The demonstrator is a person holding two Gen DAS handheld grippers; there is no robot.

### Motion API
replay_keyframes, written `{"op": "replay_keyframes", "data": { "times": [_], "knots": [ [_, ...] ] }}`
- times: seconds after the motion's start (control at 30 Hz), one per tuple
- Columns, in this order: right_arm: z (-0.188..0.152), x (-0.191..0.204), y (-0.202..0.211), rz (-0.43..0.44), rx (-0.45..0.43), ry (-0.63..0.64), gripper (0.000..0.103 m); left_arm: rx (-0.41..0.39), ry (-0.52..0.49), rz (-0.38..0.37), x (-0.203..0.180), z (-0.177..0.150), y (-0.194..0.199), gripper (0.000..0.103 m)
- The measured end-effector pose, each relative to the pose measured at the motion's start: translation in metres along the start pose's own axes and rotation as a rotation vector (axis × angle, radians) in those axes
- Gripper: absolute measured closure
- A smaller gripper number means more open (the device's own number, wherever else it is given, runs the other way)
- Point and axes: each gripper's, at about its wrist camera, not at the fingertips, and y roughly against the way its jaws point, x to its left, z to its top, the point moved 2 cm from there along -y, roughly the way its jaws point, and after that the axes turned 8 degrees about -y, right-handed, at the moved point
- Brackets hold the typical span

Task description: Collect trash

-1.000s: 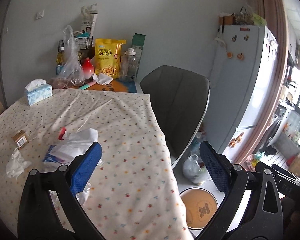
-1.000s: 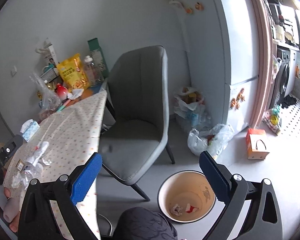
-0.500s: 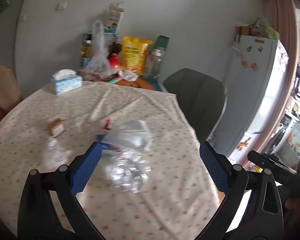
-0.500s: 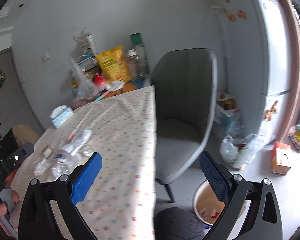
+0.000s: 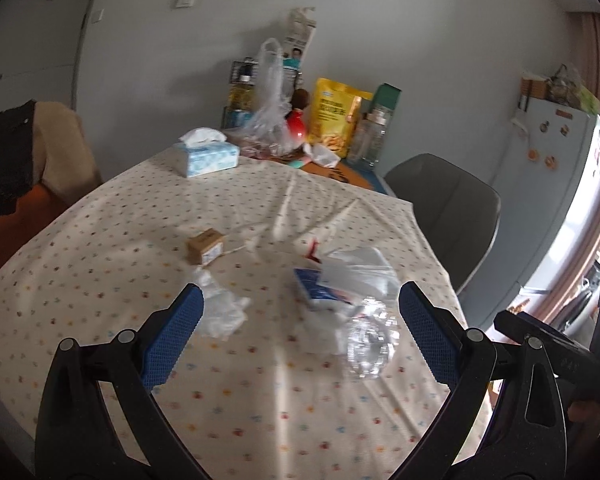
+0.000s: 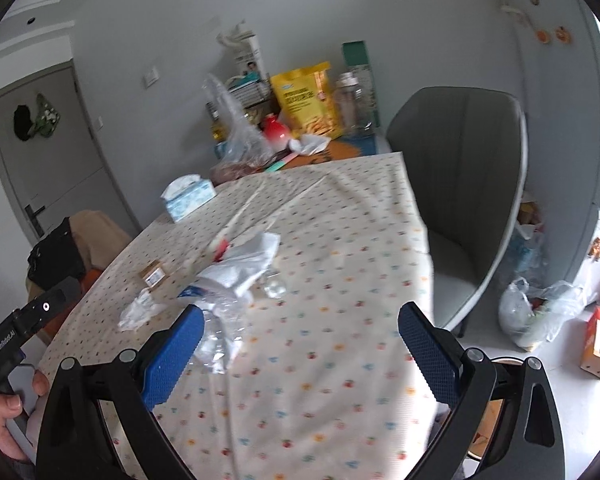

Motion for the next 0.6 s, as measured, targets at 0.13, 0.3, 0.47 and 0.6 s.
{"op": "replay_keyframes", "data": {
  "times": [0.13, 0.3, 0.47, 0.6],
  "knots": [
    [-0.001, 0.017, -0.011, 0.020, 0.020, 0.032, 0.008, 0.018, 0.029, 0.013, 0.020, -0.003, -0.009, 0.006],
    [0.003, 0.036, -0.020, 0.058, 0.024, 0.074, 0.009, 0.069, 0.046, 0.031, 0.036, -0.010, -0.033, 0.006],
    [0.008, 0.042, -0.038, 0.093, 0.056, 0.089, 0.019, 0.122, 0.069, 0.054, 0.049, -0.017, -0.058, 0.006],
    [0.009, 0.044, -0.051, 0.118, 0.089, 0.095, 0.026, 0.185, 0.080, 0.070, 0.054, -0.028, -0.080, 0.012]
  ]
}}
